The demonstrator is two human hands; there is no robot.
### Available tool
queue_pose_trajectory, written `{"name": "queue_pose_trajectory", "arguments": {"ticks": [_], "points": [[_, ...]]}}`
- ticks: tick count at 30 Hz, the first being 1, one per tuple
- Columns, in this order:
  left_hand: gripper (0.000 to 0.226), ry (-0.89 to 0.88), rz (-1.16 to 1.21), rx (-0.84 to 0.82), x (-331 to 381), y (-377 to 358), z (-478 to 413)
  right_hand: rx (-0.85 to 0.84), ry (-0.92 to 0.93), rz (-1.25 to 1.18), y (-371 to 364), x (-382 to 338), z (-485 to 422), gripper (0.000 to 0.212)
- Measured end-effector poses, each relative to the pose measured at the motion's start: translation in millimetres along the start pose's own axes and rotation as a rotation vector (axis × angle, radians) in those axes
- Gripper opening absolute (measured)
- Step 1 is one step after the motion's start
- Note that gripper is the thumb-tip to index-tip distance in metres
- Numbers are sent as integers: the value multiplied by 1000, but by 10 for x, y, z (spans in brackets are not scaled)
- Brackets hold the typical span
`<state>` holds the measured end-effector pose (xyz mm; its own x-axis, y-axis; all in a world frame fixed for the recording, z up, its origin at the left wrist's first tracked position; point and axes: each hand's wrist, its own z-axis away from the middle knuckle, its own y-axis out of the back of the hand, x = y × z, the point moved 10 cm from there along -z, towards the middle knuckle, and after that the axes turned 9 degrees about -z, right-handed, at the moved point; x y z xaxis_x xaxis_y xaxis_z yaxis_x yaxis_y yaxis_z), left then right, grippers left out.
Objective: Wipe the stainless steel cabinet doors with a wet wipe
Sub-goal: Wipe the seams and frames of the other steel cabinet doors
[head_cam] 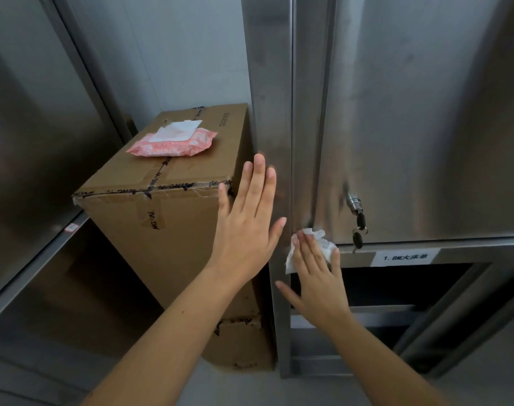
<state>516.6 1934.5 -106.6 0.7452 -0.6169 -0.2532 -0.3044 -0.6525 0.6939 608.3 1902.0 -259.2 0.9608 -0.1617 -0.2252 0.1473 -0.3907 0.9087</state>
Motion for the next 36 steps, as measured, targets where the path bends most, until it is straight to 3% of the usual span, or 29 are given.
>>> {"name": "queue_pose_trajectory", "arguments": {"ticks": [15, 31, 36], "points": [[67, -41, 29, -2, 103, -110, 158, -22, -18, 41, 12, 32, 136, 74], [66, 53, -9, -101, 563, -55, 400, 9, 193, 38, 166, 268, 301, 65], [66, 43, -20, -159, 905, -57, 543, -2, 234, 64, 311, 600, 377, 76]]}}
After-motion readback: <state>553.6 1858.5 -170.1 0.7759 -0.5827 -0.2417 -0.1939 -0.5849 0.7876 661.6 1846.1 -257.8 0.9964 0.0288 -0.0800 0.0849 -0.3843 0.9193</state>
